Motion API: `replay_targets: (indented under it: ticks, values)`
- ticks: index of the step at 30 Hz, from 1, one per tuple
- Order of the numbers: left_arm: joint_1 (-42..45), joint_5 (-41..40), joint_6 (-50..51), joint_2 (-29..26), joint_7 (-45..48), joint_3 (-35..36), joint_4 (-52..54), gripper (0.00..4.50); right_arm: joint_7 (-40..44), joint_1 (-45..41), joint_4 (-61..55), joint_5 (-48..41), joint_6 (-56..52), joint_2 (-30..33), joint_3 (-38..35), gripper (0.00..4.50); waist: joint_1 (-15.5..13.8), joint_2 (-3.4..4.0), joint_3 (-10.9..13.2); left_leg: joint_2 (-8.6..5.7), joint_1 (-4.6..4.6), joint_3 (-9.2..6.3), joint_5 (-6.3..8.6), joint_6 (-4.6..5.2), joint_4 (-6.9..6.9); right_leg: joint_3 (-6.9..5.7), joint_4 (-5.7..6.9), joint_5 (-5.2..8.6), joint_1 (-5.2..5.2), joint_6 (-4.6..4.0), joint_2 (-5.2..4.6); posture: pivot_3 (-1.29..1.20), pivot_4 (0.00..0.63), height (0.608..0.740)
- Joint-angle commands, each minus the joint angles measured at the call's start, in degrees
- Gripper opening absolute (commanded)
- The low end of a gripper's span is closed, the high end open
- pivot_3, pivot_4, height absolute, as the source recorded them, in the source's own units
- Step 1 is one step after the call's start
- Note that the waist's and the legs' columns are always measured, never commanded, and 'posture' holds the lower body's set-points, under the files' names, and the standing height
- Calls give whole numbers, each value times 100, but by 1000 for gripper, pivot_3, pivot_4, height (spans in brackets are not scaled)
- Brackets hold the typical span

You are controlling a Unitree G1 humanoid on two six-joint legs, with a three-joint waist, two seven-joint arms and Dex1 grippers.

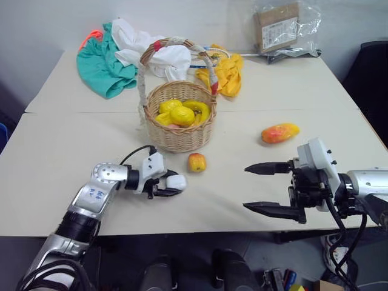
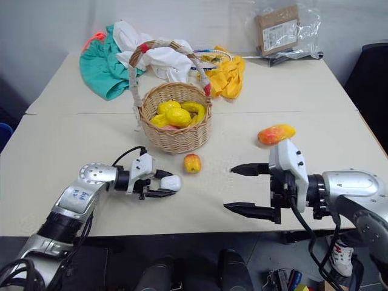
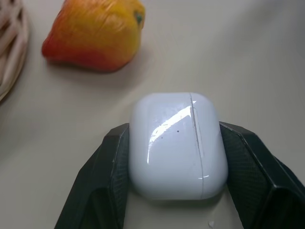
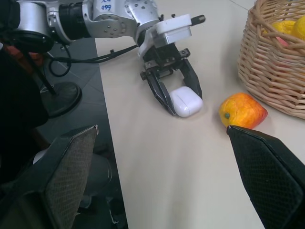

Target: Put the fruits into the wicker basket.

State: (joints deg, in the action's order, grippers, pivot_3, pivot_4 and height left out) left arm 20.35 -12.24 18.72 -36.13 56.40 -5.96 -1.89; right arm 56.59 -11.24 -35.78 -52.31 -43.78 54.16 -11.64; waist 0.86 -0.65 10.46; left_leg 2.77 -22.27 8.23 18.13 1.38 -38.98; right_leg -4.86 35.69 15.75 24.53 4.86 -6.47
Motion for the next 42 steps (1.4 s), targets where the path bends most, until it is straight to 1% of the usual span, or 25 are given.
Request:
replay_targets:
  ticks: [1, 3, 6, 7, 9, 12, 13, 14, 15, 17, 18, 21, 25, 27, 28, 29, 31, 33, 38, 42]
  values:
    - [-512, -191, 795, -39, -1138, 1180, 304, 2341, -76, -178, -54, 92, 173, -134, 130, 4500, 26, -1, 0, 2, -1, -2, 0, 1, -1, 6, 3, 0, 0, -1, 0, 0, 150, 740]
    - [-887, -281, 1270, -41, -1824, 2041, 375, 2341, -154, -291, 24, 284, 245, -240, 338, 4500, 35, -4, 0, -2, 2, -6, 5, 11, -2, 11, 7, 0, -2, 0, -3, 0, 150, 740]
    - [-1295, -212, 1767, -131, -2690, 3084, 303, 2341, -193, -462, 180, 551, 358, -385, 638, 4500, 80, -12, -2, 0, 5, -9, 13, 20, -1, 27, 10, 0, -2, -1, -5, 0, 150, 740]
    - [-1380, -173, 1834, -180, -2892, 3318, 198, 2341, -190, -536, 241, 616, 382, -440, 724, 4500, 87, -12, -3, 0, 5, -8, 13, 19, 2, 29, 9, 0, -1, -1, -5, 0, 150, 740]
    - [-1418, -163, 1936, -207, -3216, 3631, -21, 2341, -175, -699, 377, 728, 422, -559, 886, 4500, 70, -12, -3, 0, 7, -9, 15, 14, 4, 31, 11, 3, 1, -5, -5, 0, 150, 740]
    - [-1324, -139, 1725, -156, -3480, 3721, -376, 2341, -103, -940, 655, 971, 535, -738, 1140, 4500, 42, -16, -5, -4, 7, -7, 9, -2, 4, 27, 11, 3, 1, -5, -10, 0, 150, 740]
    - [-1299, -183, 1686, -142, -3498, 3746, -373, 2901, -87, -1004, 754, 1082, 585, -774, 1221, 4500, 27, -17, -6, -5, 7, -7, 10, -4, 3, 26, 10, 3, 1, -5, -12, 0, 150, 740]
    - [-1282, -262, 1700, -130, -3491, 3781, -302, 3075, -84, -1058, 848, 1196, 625, -805, 1294, 4500, 17, -18, -6, -6, 7, -8, 14, -11, 3, 28, 9, 2, 0, -5, -16, 0, 150, 740]
    - [-1312, -421, 1788, -165, -3411, 3896, -92, 3342, -132, -1133, 978, 1346, 692, -879, 1389, 4500, 17, -19, -7, -6, 6, -7, 21, -27, 3, 32, 9, 2, 2, -6, -18, 0, 150, 740]
    - [-1378, -630, 1929, -251, -3305, 4064, 187, 3975, -194, -1236, 1151, 1548, 790, -1002, 1508, 4500, 27, -25, -10, -3, 4, -8, 25, -49, 4, 39, 8, 3, 5, -7, -18, 0, 150, 740]
    - [-1435, -817, 1973, -376, -3079, 4201, 370, 4317, -289, -1314, 1263, 1669, 844, -1134, 1573, 4500, 43, -26, -10, -1, 2, -8, 26, -53, 5, 38, 7, 3, 7, -9, -18, 0, 150, 740]
    - [-1562, -1596, 2268, -826, -2211, 4581, 1055, 4317, -528, -1544, 1586, 1983, 964, -1533, 1733, 4500, 74, -42, -8, 3, -11, -5, 26, -63, 5, 32, 10, 6, 26, -13, -17, 0, 150, 740]
    - [-1625, -2821, 2768, -1476, -1084, 5066, 1806, 4317, -666, -1787, 2054, 2422, 1170, -1974, 2028, 4500, 99, -42, -7, 3, -12, 4, 29, -71, 9, 31, 10, 9, 34, -19, -18, 0, 150, 740]
    - [-1607, -3584, 3047, -2020, -206, 5058, 2275, 4317, -826, -2016, 2586, 2729, 1212, -2315, 2280, 4500, 112, -41, -6, 1, -9, 11, 30, -70, 13, 33, 10, 9, 34, -20, -18, 0, 150, 740]
    - [-1600, -3839, 3147, -2223, 84, 5016, 2428, 4317, -893, -2110, 2798, 2834, 1170, -2447, 2356, 4500, 120, -41, -6, 4, -9, 11, 29, -71, 12, 31, 12, 10, 35, -22, -15, 0, 150, 740]
    - [-1517, -4061, 3202, -2413, 359, 4792, 2591, 4317, -798, -2194, 2985, 2870, 1148, -2558, 2464, 4500, 129, -38, -4, 4, -10, 13, 28, -72, 11, 30, 12, 11, 38, -22, -13, 0, 150, 740]
    - [-1412, -4251, 3166, -2665, 710, 4360, 2827, 4317, -640, -2293, 3225, 2941, 1199, -2720, 2585, 4500, 120, -27, 2, 0, -9, 17, 27, -72, 11, 33, 18, 11, 40, -23, -12, 0, 150, 740]
    - [-1327, -4333, 3096, -2841, 944, 3995, 3044, 4317, -630, -2387, 3445, 3072, 1258, -2870, 2676, 4500, 114, -19, 7, -1, -9, 18, 13, -50, 11, 32, 20, 11, 40, -24, -8, 0, 150, 740]
    - [-800, -4506, 2977, -2923, 1070, 3237, 3330, 4317, -671, -2573, 3941, 3377, 1347, -3179, 2783, 4500, 120, -19, 7, 1, -13, 30, 7, -45, 9, 28, 28, 12, 52, -24, 9, 0, 150, 740]
    - [-589, -4377, 2881, -2894, 1066, 2931, 3331, 4317, -770, -2678, 4303, 3557, 1488, -3511, 2786, 4500, 156, -19, 7, 2, -12, 38, 7, -46, 11, 26, 29, 11, 56, -23, 27, 0, 150, 740]
